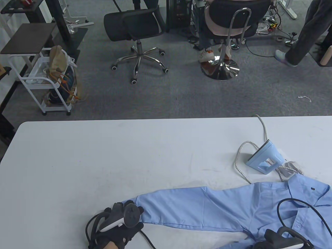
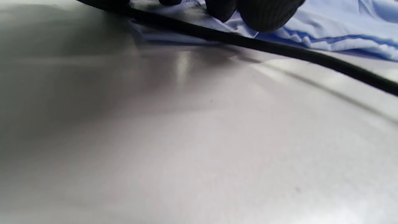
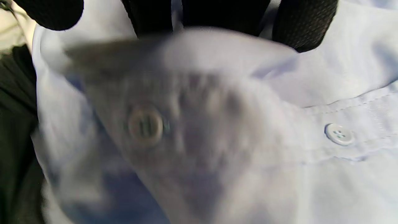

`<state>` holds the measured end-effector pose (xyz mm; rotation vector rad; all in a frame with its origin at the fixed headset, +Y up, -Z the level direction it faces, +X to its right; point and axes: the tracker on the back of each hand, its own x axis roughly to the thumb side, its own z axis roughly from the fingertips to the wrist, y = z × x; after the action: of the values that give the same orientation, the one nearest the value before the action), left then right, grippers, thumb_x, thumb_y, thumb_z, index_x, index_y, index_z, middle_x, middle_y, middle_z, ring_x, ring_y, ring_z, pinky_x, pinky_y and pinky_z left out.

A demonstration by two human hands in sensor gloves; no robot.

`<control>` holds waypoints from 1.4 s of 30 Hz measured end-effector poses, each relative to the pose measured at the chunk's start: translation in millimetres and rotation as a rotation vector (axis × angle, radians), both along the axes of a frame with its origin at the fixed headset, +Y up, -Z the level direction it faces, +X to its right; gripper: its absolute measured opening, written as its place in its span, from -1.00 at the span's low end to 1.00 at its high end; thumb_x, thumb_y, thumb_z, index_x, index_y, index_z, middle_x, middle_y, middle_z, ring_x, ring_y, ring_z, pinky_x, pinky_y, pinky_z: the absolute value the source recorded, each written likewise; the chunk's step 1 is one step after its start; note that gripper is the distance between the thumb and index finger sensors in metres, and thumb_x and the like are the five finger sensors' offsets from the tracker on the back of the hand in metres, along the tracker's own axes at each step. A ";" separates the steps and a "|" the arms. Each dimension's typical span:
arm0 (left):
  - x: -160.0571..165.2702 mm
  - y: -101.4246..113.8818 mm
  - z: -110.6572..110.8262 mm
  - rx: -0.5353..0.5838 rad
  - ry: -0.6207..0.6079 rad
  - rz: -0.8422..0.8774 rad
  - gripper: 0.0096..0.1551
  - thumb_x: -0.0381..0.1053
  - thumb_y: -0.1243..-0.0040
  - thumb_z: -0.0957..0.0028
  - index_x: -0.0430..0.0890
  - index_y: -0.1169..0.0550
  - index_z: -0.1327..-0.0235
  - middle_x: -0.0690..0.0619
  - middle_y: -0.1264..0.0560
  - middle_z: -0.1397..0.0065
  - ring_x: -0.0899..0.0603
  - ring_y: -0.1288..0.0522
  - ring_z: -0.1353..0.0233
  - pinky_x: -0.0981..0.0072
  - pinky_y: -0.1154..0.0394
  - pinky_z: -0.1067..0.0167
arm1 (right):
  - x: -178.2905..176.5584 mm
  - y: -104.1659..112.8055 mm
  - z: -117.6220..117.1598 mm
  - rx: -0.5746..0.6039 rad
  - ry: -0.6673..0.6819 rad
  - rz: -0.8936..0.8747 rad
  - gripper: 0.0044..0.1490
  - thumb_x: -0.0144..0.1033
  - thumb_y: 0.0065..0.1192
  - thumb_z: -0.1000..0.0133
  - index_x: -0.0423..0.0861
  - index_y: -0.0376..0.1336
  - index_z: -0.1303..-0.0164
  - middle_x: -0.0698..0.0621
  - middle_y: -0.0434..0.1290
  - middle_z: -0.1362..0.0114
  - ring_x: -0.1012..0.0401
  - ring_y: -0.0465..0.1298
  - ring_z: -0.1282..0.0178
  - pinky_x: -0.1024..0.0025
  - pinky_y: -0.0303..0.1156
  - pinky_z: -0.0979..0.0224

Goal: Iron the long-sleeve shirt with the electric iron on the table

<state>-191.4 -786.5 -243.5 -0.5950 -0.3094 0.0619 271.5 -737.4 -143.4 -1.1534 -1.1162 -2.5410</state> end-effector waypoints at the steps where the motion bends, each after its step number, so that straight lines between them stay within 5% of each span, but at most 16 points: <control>1: -1.4 1.3 -0.9 0.008 0.002 0.005 -0.19 0.28 0.11 -0.26 0.11 -0.04 -0.76 -0.26 0.11 -0.79 -0.60 0.05 -0.71 -0.69 0.13 -0.36 | 3.6 11.6 -2.1 0.051 -0.042 -0.121 -0.02 0.35 0.05 -0.17 -0.06 0.11 -0.67 -0.30 0.17 -0.67 -0.23 0.40 -0.52 -0.41 0.31 -0.40; 4: -7.2 7.4 1.0 -0.017 -0.003 0.003 -0.19 0.30 0.06 -0.24 0.12 -0.11 -0.75 -0.25 0.03 -0.80 -0.59 -0.01 -0.71 -0.69 0.10 -0.36 | 17.6 58.7 -16.4 0.300 -0.203 -0.426 -0.02 0.31 0.09 -0.20 -0.09 0.11 -0.69 -0.35 0.19 -0.65 -0.27 0.42 -0.48 -0.45 0.31 -0.36; 6: -9.3 12.9 4.4 -0.071 -0.012 -0.005 -0.19 0.30 0.07 -0.24 0.11 -0.14 -0.75 -0.25 0.02 -0.80 -0.59 -0.02 -0.72 -0.70 0.12 -0.35 | 24.7 74.2 -30.6 0.542 -0.268 -0.467 -0.05 0.28 0.09 -0.22 -0.09 0.12 -0.69 -0.35 0.21 -0.66 -0.30 0.42 -0.48 -0.49 0.29 -0.37; 8: -10.5 21.2 8.2 -0.100 -0.010 -0.009 -0.18 0.30 0.08 -0.25 0.06 -0.14 -0.76 -0.26 -0.02 -0.81 -0.58 -0.06 -0.72 -0.71 0.13 -0.35 | 26.6 66.7 -53.3 0.662 -0.302 -0.395 -0.06 0.28 0.06 -0.24 -0.06 0.10 -0.71 -0.35 0.20 -0.67 -0.32 0.41 -0.50 -0.51 0.29 -0.37; 13: -7.0 31.3 15.0 0.128 0.045 0.059 -0.18 0.27 0.11 -0.26 0.02 -0.13 -0.77 -0.30 -0.05 -0.80 -0.59 -0.11 -0.70 -0.71 0.09 -0.36 | 15.1 -14.5 -96.9 0.322 -0.369 -0.028 -0.12 0.25 -0.10 -0.29 0.05 -0.06 -0.76 -0.34 0.03 -0.75 -0.42 0.28 -0.58 -0.53 0.24 -0.39; 15: -2.9 22.2 15.0 0.130 0.051 0.005 -0.18 0.27 0.12 -0.27 0.06 -0.06 -0.78 -0.31 0.03 -0.80 -0.60 -0.10 -0.70 -0.71 0.07 -0.36 | 10.1 -35.4 -100.9 0.295 -0.376 0.063 -0.11 0.25 -0.10 -0.29 0.04 -0.09 -0.77 -0.36 0.00 -0.74 -0.43 0.19 -0.59 -0.53 0.22 -0.40; 18: 5.0 3.5 11.7 0.096 0.034 -0.099 -0.17 0.28 0.13 -0.27 0.14 0.04 -0.77 -0.33 0.14 -0.79 -0.62 -0.05 -0.71 -0.71 0.07 -0.36 | 8.9 -40.9 -106.5 0.428 -0.362 0.164 -0.04 0.31 -0.08 -0.27 0.07 -0.19 -0.77 -0.37 -0.02 -0.75 -0.43 0.23 -0.60 -0.56 0.23 -0.41; 22: 8.7 -3.1 7.4 0.072 0.051 -0.124 -0.15 0.31 0.12 -0.27 0.14 0.06 -0.77 -0.32 0.11 -0.80 -0.62 -0.03 -0.70 -0.70 0.09 -0.37 | 28.2 -50.1 -120.5 0.363 -0.475 0.206 0.11 0.43 -0.17 -0.19 0.05 -0.38 -0.74 -0.37 -0.24 -0.76 -0.43 0.04 -0.65 -0.56 0.12 -0.46; 31: 10.6 -12.8 2.9 0.060 0.090 -0.041 -0.12 0.35 0.21 -0.27 0.13 0.13 -0.77 -0.32 0.22 -0.79 -0.70 0.13 -0.66 -0.71 0.18 -0.34 | 44.9 -53.3 -125.8 0.350 -0.549 0.172 0.17 0.44 -0.12 -0.14 0.04 -0.38 -0.74 -0.32 -0.29 -0.76 -0.36 -0.04 -0.67 -0.60 0.05 -0.47; 36: 1.6 -10.1 4.7 0.075 0.046 -0.007 -0.09 0.36 0.17 -0.25 0.14 0.14 -0.76 -0.34 0.19 -0.79 -0.64 0.12 -0.69 -0.72 0.18 -0.34 | 47.2 -50.8 -118.3 0.472 -0.502 0.078 0.16 0.42 -0.09 -0.14 -0.02 -0.30 -0.75 -0.37 -0.17 -0.75 -0.40 0.09 -0.64 -0.56 0.14 -0.45; 39: -2.1 -5.3 4.2 0.100 0.060 0.042 -0.11 0.35 0.15 -0.24 0.11 0.06 -0.78 -0.35 0.14 -0.79 -0.64 0.08 -0.69 -0.72 0.17 -0.34 | 51.8 -22.2 -112.8 0.599 -0.529 -0.084 0.15 0.38 -0.03 -0.14 -0.05 -0.24 -0.75 -0.37 -0.07 -0.74 -0.37 0.21 -0.61 -0.52 0.22 -0.41; 42: -3.0 -0.6 5.2 0.128 0.055 0.058 -0.10 0.34 0.14 -0.24 0.09 0.05 -0.78 -0.35 0.13 -0.79 -0.64 0.07 -0.69 -0.72 0.15 -0.34 | 65.7 29.7 -105.1 0.839 -0.665 -0.437 0.10 0.34 0.06 -0.15 -0.10 -0.09 -0.73 -0.37 0.11 -0.68 -0.31 0.36 -0.52 -0.48 0.29 -0.37</control>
<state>-194.4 -787.0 -238.3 -0.4566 -0.2753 0.1130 337.2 -707.7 -248.5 -0.3484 0.2712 -3.2760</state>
